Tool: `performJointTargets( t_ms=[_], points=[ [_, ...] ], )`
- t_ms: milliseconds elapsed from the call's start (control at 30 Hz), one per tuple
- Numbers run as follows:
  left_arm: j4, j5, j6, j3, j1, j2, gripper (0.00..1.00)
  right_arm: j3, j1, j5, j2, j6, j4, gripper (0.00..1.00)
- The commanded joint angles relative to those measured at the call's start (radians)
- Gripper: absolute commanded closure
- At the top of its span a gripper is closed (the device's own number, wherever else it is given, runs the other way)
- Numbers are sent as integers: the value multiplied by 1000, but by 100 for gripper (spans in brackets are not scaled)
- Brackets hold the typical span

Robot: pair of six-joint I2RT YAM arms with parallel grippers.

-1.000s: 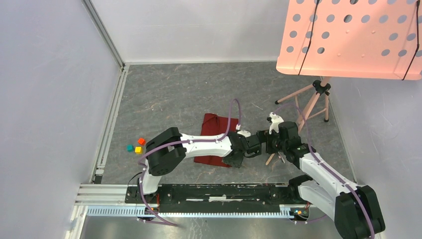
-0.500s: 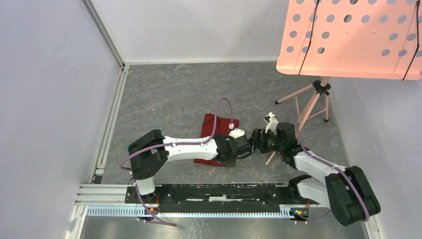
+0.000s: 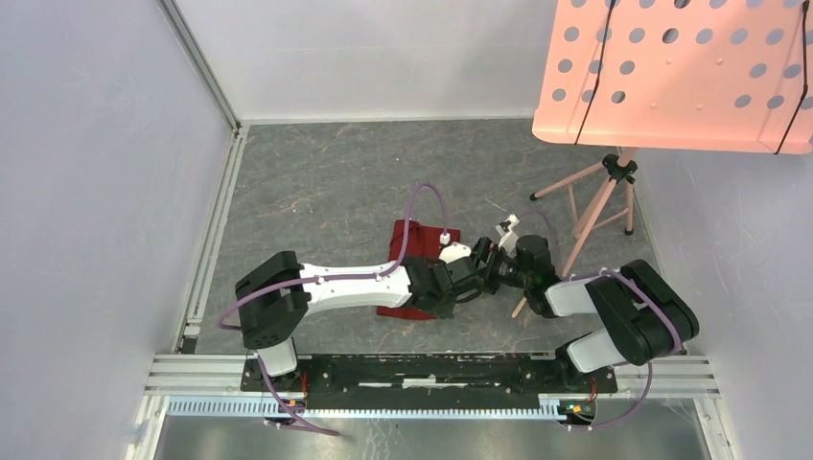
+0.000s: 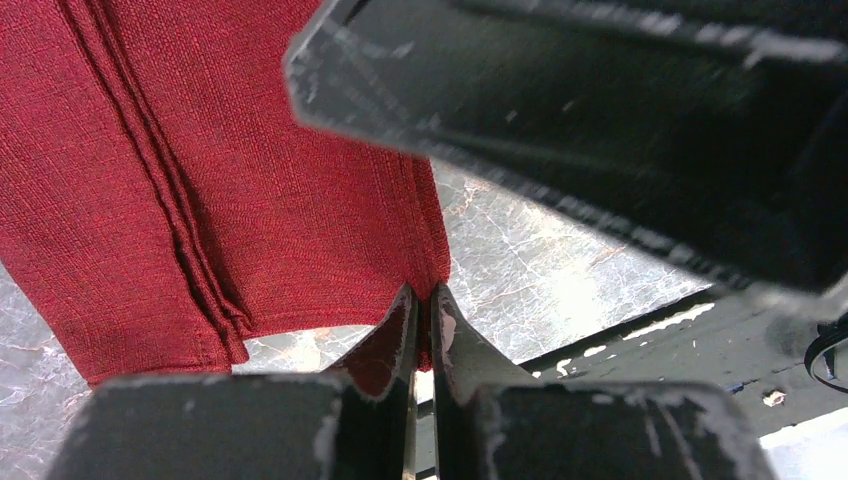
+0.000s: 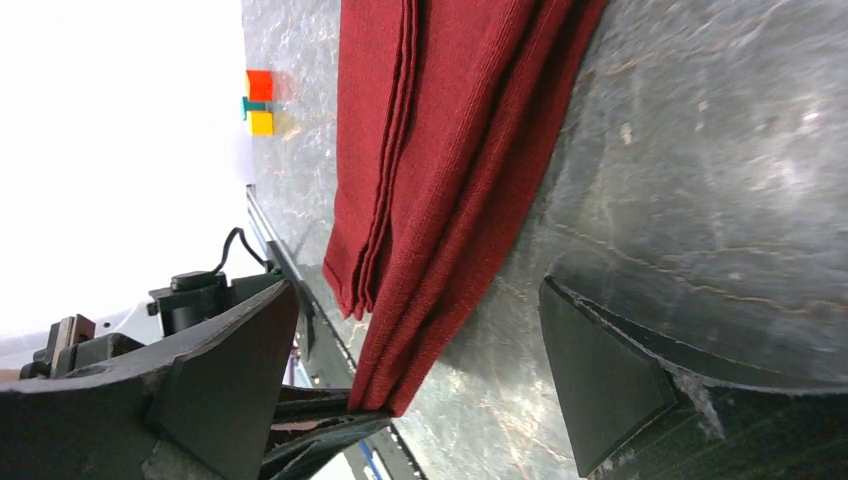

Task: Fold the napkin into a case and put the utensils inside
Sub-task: Pick up the 2/3-rectangle-folded napkin at the center of the board.

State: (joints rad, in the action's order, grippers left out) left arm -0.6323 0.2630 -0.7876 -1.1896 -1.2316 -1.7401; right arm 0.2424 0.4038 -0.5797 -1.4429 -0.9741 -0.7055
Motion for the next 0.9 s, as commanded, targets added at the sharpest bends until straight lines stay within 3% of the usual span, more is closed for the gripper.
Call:
performJointTargets(
  t_ms=[0, 467, 867],
  points=[
    [25, 22, 34, -1, 3, 48, 98, -6, 51, 32, -49, -142, -170, 5],
    [25, -7, 39, -1, 2, 56, 98, 36, 48, 81, -218, -170, -314, 28],
    [21, -10, 40, 4, 3, 67, 98, 144, -7, 80, -297, -91, -270, 45]
  ],
)
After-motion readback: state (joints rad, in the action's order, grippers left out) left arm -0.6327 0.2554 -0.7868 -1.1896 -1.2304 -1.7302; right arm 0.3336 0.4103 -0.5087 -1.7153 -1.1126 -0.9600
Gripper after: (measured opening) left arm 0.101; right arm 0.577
